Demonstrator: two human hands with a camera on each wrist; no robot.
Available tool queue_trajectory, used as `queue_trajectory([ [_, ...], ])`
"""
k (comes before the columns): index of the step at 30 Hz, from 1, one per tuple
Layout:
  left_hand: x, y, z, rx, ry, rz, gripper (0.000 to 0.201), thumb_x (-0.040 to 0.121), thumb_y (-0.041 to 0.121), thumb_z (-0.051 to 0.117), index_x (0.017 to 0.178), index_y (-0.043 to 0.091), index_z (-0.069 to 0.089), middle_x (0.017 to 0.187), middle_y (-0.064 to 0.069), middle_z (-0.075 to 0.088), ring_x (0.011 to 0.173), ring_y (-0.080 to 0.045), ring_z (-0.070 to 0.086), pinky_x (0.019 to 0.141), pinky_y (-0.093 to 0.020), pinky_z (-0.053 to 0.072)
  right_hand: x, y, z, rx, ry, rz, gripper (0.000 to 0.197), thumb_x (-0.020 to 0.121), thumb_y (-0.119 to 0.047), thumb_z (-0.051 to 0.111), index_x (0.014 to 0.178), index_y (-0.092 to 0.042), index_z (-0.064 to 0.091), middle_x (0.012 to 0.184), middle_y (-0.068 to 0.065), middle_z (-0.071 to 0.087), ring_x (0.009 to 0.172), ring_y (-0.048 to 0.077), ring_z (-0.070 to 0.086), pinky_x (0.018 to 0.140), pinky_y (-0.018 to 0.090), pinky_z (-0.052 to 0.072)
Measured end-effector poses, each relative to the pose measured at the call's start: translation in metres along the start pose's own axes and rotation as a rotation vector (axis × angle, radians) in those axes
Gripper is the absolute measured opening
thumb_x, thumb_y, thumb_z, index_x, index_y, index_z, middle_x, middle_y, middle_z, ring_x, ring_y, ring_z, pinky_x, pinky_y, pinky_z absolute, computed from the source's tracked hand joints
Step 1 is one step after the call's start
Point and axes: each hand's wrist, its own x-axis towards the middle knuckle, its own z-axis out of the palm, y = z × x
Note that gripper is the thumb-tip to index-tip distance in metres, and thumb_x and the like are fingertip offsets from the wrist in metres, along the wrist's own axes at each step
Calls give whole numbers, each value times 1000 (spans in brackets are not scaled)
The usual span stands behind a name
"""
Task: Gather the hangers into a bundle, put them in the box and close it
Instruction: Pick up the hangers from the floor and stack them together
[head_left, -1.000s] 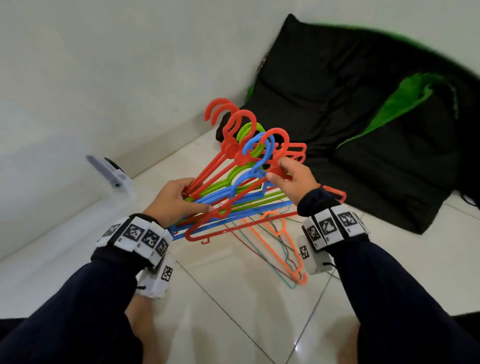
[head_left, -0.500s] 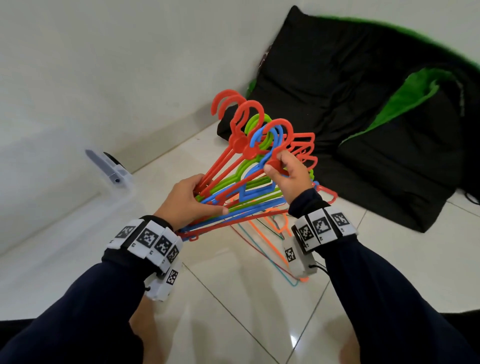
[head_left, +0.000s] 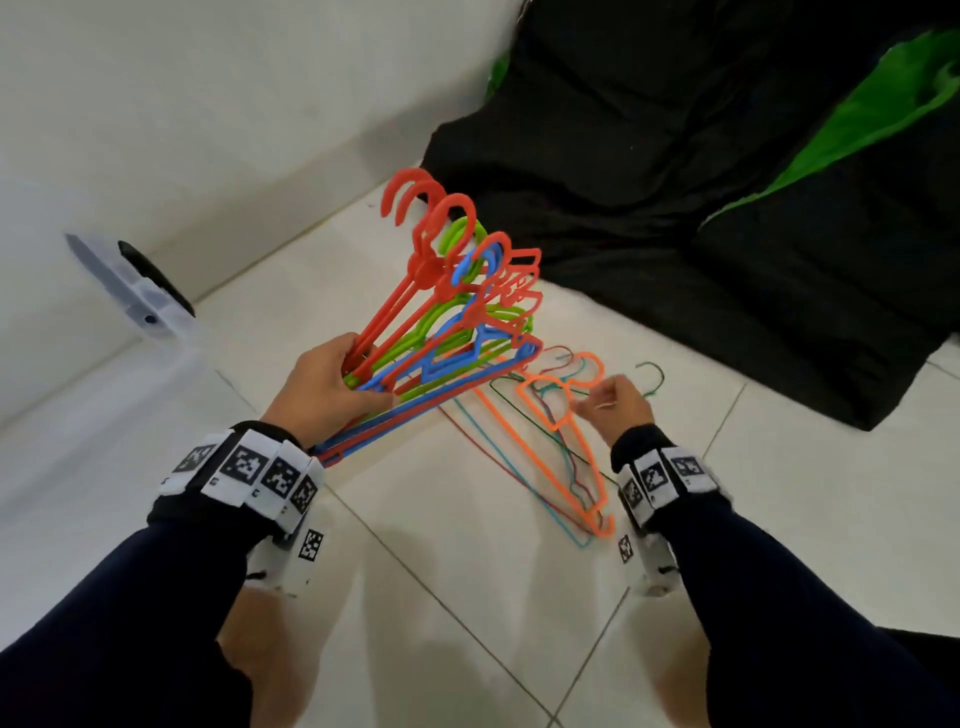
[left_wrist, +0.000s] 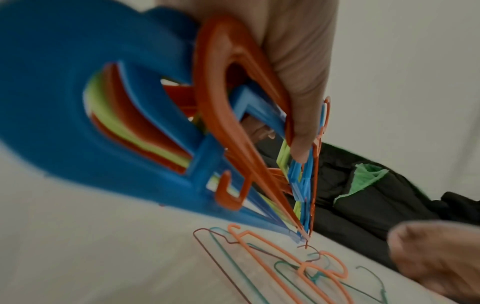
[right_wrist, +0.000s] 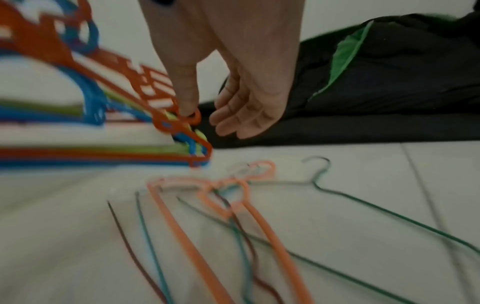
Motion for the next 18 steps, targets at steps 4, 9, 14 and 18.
queue_trajectory([
  [4,28,-12,13,-28,11,-54,45,66,20,80,104,14,58,98,-4,67,85,-21,65,81,-37,52,23,44,25,-245,-96,177,21,80,-23,65,72,-19,47,102,16,64,102,30,58,87,31,44],
  [9,53,-26,37,-169,-24,-97,44,65,15,81,102,19,58,91,7,69,77,-3,67,64,-18,51,54,49,53,-347,-109,221,39,85,-25,60,110,4,55,117,22,60,111,35,55,91,36,44],
  [14,63,-53,56,-228,-44,-175,45,65,7,80,105,14,59,94,2,70,75,-6,69,66,-19,54,74,52,66,-346,-160,303,38,86,-21,59,113,3,48,119,24,57,110,36,55,86,36,45],
  [18,57,-70,65,-178,-53,-259,41,68,5,78,103,11,58,92,-4,66,81,-19,64,77,-33,50,81,55,50,-357,-104,313,28,88,-13,50,112,2,50,118,26,59,111,36,55,89,35,44],
])
